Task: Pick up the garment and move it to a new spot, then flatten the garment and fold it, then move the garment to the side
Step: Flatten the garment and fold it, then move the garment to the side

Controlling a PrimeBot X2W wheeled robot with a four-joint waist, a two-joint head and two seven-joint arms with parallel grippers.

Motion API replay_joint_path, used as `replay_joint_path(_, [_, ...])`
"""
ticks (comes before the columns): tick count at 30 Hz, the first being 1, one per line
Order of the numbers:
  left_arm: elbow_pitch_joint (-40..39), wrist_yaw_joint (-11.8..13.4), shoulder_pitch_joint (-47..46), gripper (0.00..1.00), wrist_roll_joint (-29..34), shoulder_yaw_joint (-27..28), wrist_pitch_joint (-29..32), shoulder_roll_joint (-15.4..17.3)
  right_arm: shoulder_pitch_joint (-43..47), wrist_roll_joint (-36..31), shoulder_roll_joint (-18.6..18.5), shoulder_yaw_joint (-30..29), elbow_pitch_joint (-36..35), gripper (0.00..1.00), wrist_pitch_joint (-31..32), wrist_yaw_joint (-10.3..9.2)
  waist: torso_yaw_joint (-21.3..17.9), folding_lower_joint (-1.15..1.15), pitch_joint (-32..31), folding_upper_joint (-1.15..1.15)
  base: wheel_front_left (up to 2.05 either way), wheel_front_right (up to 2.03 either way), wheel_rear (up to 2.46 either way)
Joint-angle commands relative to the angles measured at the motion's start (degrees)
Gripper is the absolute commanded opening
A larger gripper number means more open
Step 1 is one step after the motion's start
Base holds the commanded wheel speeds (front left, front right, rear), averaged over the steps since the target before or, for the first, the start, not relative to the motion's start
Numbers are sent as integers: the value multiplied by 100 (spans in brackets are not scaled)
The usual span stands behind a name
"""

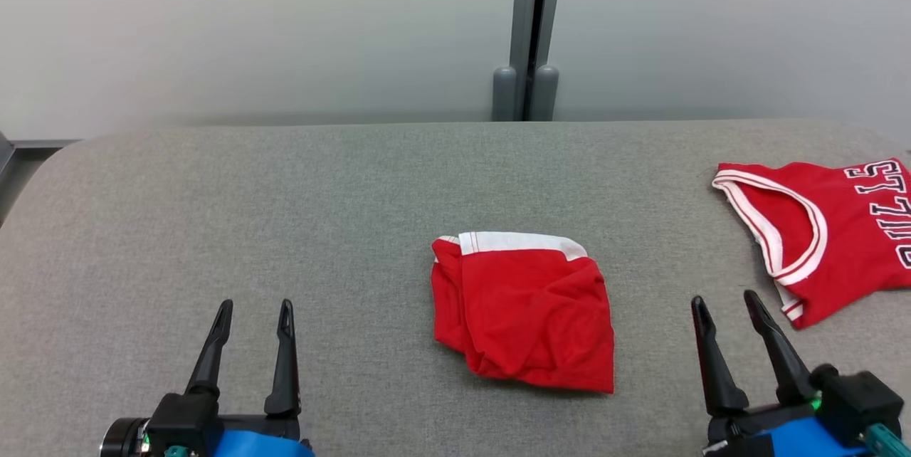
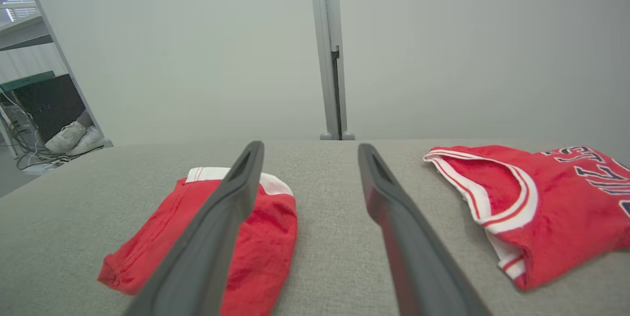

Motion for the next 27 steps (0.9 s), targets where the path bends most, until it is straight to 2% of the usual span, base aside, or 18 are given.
replay_joint_path(1, [24, 42, 76, 100, 35, 25, -12, -3, 133, -25, 30, -66, -57, 100, -23, 3, -44, 0, -48, 0, 0, 0, 0])
replay_joint_path(13, [149, 112, 184, 100, 203, 194, -13, 50, 792, -274, 310, -599, -498, 100, -24, 4, -168, 0, -201, 0, 0, 0, 0])
replay_joint_path(27, [72, 96, 227, 100, 208, 305, -13, 77, 913, -166, 331, -665, -506, 100, -24, 3, -128, 0, -225, 0, 0, 0, 0])
